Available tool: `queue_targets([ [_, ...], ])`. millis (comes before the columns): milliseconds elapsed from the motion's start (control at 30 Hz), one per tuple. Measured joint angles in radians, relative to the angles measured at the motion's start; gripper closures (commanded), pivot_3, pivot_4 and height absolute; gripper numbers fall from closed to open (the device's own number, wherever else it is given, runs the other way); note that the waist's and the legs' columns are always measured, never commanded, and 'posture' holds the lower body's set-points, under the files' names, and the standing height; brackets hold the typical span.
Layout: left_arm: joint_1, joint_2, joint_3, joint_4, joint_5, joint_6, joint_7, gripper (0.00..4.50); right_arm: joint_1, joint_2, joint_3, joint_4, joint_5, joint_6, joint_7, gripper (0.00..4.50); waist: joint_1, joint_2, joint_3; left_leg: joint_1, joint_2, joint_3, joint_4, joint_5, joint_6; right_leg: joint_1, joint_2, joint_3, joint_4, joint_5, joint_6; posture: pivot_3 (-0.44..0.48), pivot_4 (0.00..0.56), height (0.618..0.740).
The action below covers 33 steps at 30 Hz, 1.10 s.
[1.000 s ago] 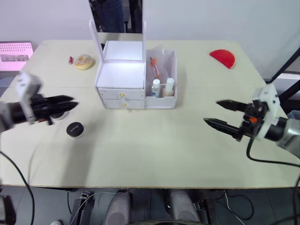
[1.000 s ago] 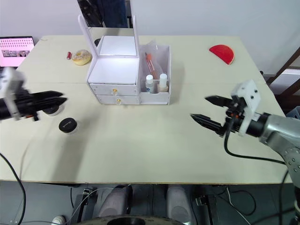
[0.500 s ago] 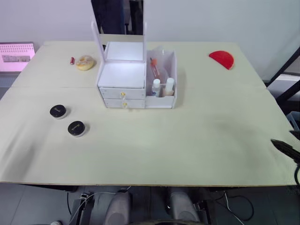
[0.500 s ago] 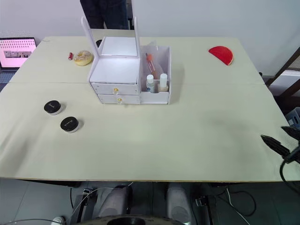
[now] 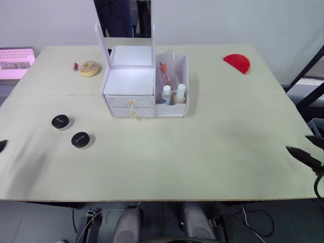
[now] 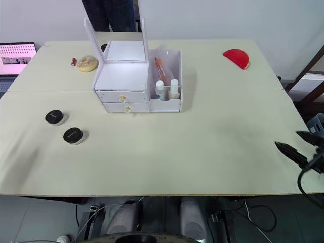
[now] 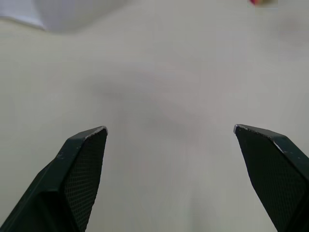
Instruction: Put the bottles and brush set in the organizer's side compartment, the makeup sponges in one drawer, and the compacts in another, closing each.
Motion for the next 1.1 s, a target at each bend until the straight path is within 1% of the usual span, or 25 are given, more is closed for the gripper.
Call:
queue_targets([
  [100, 0.02, -0.128, -0.091, -0.248, -0.039, 0.087, 0.064, 0.04, -0.055, -0.001, 0.046, -0.127, 0.083, 0.105, -0.03, 0.0, 0.003, -0.001, 0.0, 0.0, 0.0, 0.0, 0.0, 0.0, 0.0, 0.001, 0.0, 0.0, 0.0, 0.001, 0.0, 0.0, 0.15, 0.739],
  [167, 0.038, -0.234, -0.167, -0.447, -0.056, 0.155, 0.153, 0.04, -0.13, -0.004, 0.096, -0.206, 0.157, 0.19, -0.065, 0.0, 0.005, -0.001, 0.0, 0.0, 0.0, 0.0, 0.001, 0.0, 0.0, 0.002, 0.0, 0.0, -0.001, 0.003, -0.004, 0.0, 0.15, 0.739],
  [233, 0.032, -0.33, -0.261, -0.606, -0.062, 0.203, 0.238, 0.04, -0.211, -0.011, 0.151, -0.278, 0.223, 0.255, -0.092, 0.0, 0.006, -0.002, 0.0, 0.0, 0.0, -0.001, 0.001, 0.0, 0.0, 0.002, 0.0, 0.0, -0.001, 0.004, -0.003, 0.0, 0.15, 0.739],
  [300, 0.011, -0.413, -0.325, -0.695, -0.051, 0.226, 0.334, 0.04, -0.297, -0.013, 0.201, -0.313, 0.252, 0.287, -0.119, 0.0, 0.007, -0.002, 0.0, 0.0, 0.0, -0.001, 0.001, 0.0, 0.0, 0.002, 0.001, 0.0, -0.001, 0.004, -0.003, 0.0, 0.15, 0.739],
  [367, -0.029, -0.527, -0.408, -0.765, 0.011, 0.23, 0.464, 0.04, -0.41, -0.003, 0.28, -0.322, 0.26, 0.307, -0.152, 0.0, 0.008, -0.002, 0.0, 0.0, -0.001, -0.001, 0.003, 0.0, 0.0, 0.005, 0.001, 0.0, -0.002, 0.004, -0.003, 0.0, 0.15, 0.739],
  [400, -0.053, -0.591, -0.472, -0.791, 0.048, 0.231, 0.529, 0.04, -0.469, 0.008, 0.326, -0.325, 0.262, 0.314, -0.167, 0.0, 0.009, -0.002, 0.0, 0.0, -0.001, -0.001, 0.004, 0.0, 0.0, 0.006, 0.001, 0.0, -0.002, 0.004, -0.003, 0.0, 0.15, 0.739],
  [433, -0.067, -0.63, -0.531, -0.807, 0.076, 0.23, 0.567, 0.04, -0.503, 0.016, 0.359, -0.333, 0.265, 0.317, -0.175, 0.0, 0.009, -0.002, 0.0, 0.0, -0.001, -0.002, 0.004, 0.0, 0.0, 0.007, 0.001, 0.0, -0.002, 0.004, -0.002, 0.0, 0.15, 0.739],
  [500, -0.081, -0.7, -0.622, -0.812, 0.151, 0.213, 0.647, 0.04, -0.564, 0.043, 0.418, -0.335, 0.262, 0.316, -0.184, 0.0, 0.009, -0.004, -0.001, 0.001, -0.001, -0.002, 0.004, 0.0, 0.0, 0.007, 0.001, 0.0, -0.002, 0.004, -0.002, 0.0, 0.15, 0.739],
  [600, -0.116, -0.796, -0.698, -0.757, 0.261, 0.163, 0.779, 0.04, -0.64, 0.087, 0.503, -0.331, 0.243, 0.319, -0.209, 0.0, 0.009, -0.003, -0.001, 0.001, -0.001, -0.002, 0.004, 0.0, 0.0, 0.007, 0.001, 0.0, -0.002, 0.005, -0.002, 0.0, 0.15, 0.739],
  [667, -0.127, -0.834, -0.73, -0.728, 0.324, 0.12, 0.849, 0.04, -0.669, 0.104, 0.537, -0.332, 0.236, 0.322, -0.219, 0.0, 0.009, -0.003, -0.001, 0.001, -0.001, -0.002, 0.004, 0.0, 0.0, 0.007, 0.001, 0.0, -0.003, 0.004, -0.002, 0.0, 0.15, 0.739],
  [767, -0.159, -0.873, -0.728, -0.676, 0.384, 0.074, 0.94, 0.04, -0.678, 0.114, 0.558, -0.333, 0.227, 0.33, -0.23, 0.0, 0.012, -0.003, -0.001, 0.001, -0.001, -0.002, 0.004, 0.0, 0.0, 0.006, 0.001, 0.0, -0.003, 0.004, -0.002, 0.0, 0.15, 0.739],
  [900, -0.186, -0.9, -0.726, -0.605, 0.42, 0.03, 0.996, 0.04, -0.685, 0.115, 0.573, -0.334, 0.225, 0.332, -0.237, 0.0, 0.013, -0.003, -0.001, 0.0, -0.001, -0.002, 0.004, 0.0, 0.0, 0.007, 0.001, -0.001, -0.003, 0.004, -0.002, 0.0, 0.15, 0.739],
  [1033, -0.229, -0.916, -0.734, -0.517, 0.424, -0.01, 0.999, 0.04, -0.687, 0.115, 0.582, -0.334, 0.213, 0.33, -0.234, 0.0, 0.013, -0.003, -0.001, 0.001, -0.001, -0.002, 0.004, 0.0, 0.0, 0.006, 0.001, -0.001, -0.003, 0.004, -0.002, 0.0, 0.15, 0.739],
  [1100, -0.237, -0.92, -0.734, -0.506, 0.424, -0.027, 0.998, 0.04, -0.687, 0.115, 0.585, -0.333, 0.204, 0.329, -0.228, 0.0, 0.012, -0.003, -0.001, 0.001, -0.001, -0.002, 0.004, 0.0, 0.0, 0.006, 0.001, -0.001, -0.003, 0.004, -0.002, 0.0, 0.15, 0.739],
])
